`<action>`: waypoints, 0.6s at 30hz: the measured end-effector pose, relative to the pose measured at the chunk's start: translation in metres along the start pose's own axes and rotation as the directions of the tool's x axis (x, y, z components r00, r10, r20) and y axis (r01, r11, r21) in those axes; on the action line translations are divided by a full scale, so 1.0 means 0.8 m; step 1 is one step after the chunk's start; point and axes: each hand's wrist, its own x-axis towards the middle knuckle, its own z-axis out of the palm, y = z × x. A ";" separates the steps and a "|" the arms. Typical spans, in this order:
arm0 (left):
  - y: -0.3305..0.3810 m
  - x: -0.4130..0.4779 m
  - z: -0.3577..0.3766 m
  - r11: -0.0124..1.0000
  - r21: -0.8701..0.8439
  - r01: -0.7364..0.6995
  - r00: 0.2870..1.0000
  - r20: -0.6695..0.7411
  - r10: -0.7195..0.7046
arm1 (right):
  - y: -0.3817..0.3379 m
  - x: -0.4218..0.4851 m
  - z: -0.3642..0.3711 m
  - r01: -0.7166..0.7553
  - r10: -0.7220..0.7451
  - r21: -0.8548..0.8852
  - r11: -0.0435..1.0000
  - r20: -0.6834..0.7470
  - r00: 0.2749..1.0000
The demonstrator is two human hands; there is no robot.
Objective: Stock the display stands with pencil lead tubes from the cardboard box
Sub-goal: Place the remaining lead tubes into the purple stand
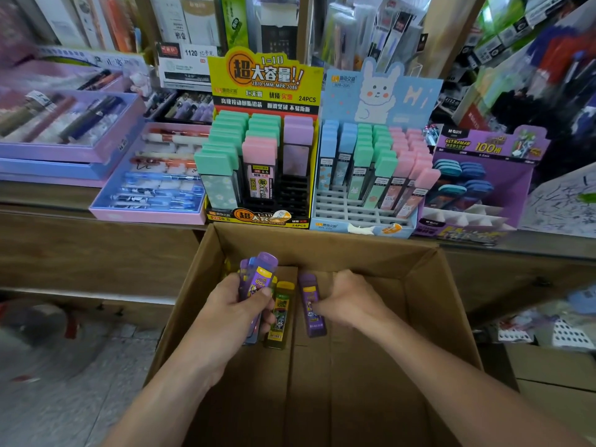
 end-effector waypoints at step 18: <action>0.010 -0.006 0.008 0.997 -0.060 0.048 0.998 0.035 -0.046 | 0.002 -0.007 -0.005 0.095 -0.109 0.274 0.957 0.037 0.993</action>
